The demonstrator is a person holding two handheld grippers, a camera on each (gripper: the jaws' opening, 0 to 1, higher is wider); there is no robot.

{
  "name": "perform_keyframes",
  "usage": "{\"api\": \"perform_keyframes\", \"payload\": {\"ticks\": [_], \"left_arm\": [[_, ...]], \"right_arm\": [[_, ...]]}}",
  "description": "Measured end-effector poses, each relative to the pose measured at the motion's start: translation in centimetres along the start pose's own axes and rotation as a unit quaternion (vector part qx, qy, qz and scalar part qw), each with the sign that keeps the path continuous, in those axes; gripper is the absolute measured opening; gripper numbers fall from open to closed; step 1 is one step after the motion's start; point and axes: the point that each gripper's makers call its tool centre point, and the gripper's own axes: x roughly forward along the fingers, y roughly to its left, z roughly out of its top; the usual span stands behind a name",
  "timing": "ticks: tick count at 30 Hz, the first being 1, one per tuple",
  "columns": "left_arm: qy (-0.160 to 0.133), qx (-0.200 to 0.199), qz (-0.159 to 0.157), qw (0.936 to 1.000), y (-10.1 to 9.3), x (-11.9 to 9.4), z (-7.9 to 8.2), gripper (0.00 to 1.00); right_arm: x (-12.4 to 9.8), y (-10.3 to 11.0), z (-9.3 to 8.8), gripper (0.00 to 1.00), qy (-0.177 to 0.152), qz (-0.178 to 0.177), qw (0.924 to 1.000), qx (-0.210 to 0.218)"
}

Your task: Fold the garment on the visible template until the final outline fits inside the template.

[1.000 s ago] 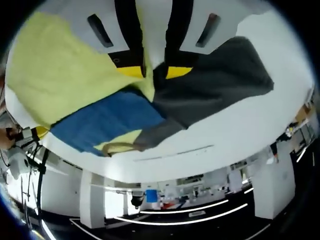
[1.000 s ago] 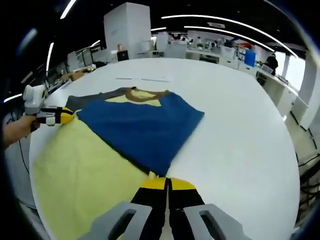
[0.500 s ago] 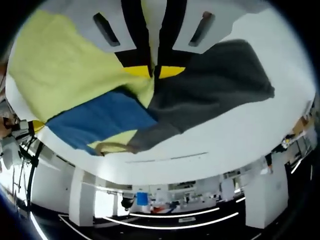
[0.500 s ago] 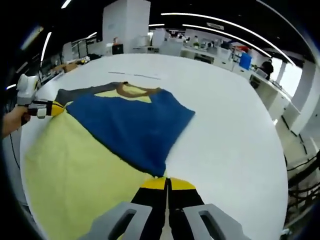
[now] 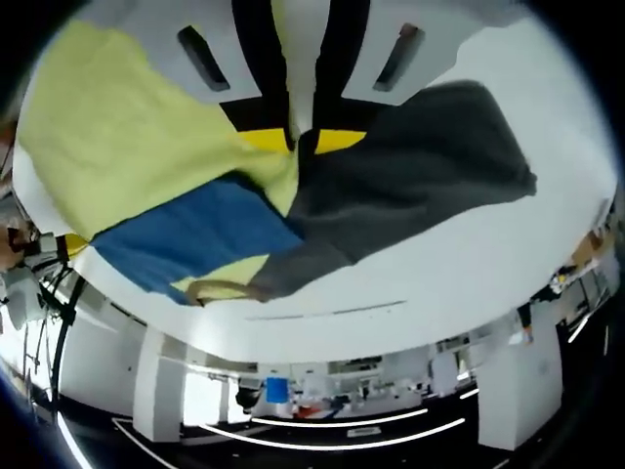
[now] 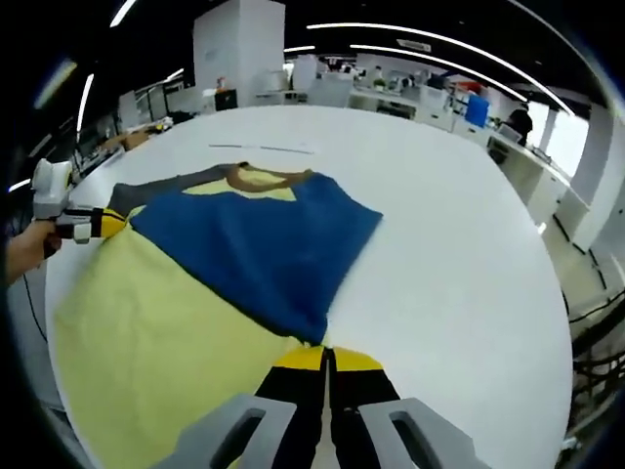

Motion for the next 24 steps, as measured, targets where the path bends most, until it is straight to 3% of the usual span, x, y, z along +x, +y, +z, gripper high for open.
{"api": "perform_keyframes", "payload": {"ticks": [8,13,24], "left_arm": [[-0.004,0.017,-0.02,0.9997,-0.4,-0.9,-0.1,0.23],[-0.014,0.026,-0.021,0.9993,-0.1,-1.6,0.4,0.36],[-0.029,0.036,-0.004,0.9989,2.0,-3.7,0.7,0.54]], "right_arm": [[0.2,0.6,0.0,0.05,0.0,0.011,0.9998,0.016],[0.4,0.5,0.1,0.02,0.0,0.007,0.9995,0.031],[0.8,-0.3,0.5,0.0,0.005,-0.009,1.0,-0.001]]}}
